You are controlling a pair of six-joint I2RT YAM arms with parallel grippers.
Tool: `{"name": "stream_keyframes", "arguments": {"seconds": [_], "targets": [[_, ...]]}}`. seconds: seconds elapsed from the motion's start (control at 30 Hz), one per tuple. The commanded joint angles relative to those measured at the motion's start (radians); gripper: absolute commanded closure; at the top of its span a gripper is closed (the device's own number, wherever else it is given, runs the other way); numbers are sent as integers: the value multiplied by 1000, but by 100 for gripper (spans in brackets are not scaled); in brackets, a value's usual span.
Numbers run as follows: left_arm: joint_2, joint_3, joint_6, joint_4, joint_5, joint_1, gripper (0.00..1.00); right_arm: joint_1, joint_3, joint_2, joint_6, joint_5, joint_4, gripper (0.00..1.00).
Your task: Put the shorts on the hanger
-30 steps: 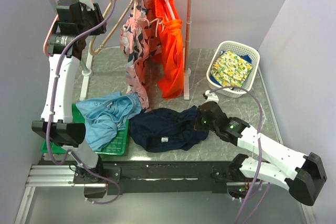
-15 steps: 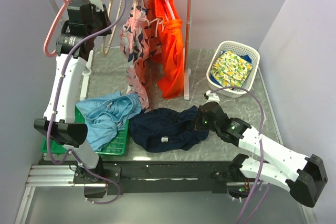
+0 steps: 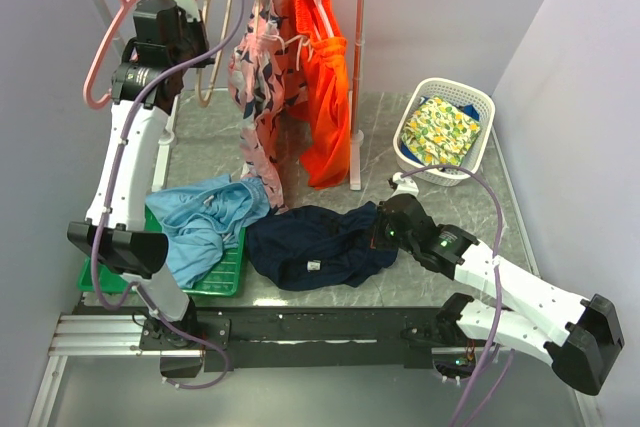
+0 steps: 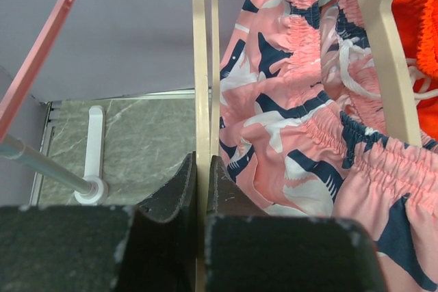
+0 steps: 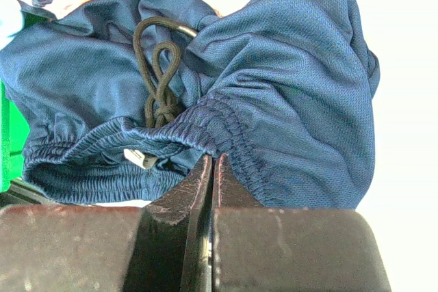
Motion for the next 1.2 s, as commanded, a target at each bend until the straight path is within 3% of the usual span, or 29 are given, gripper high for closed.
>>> {"name": "stream_keyframes", "arguments": {"seconds": [0.0, 0.33, 0.67, 0.93, 1.07, 1.17], "targets": [[-77, 26, 12, 105, -23, 0, 99, 1, 2, 1, 6, 12, 17, 100], [-137, -55, 15, 124, -9, -3, 99, 2, 10, 4, 6, 18, 12, 100], [-289, -267, -17, 142, -17, -22, 99, 4, 10, -11, 6, 23, 8, 100], [-606, -593, -111, 153, -121, -82, 99, 2, 18, -26, -5, 38, 2, 100], [-784, -684, -155, 77, -181, -82, 99, 4, 36, -29, -16, 52, -12, 100], [-945, -718, -169, 11, -141, -82, 99, 4, 62, -26, -31, 78, -32, 100]]}}
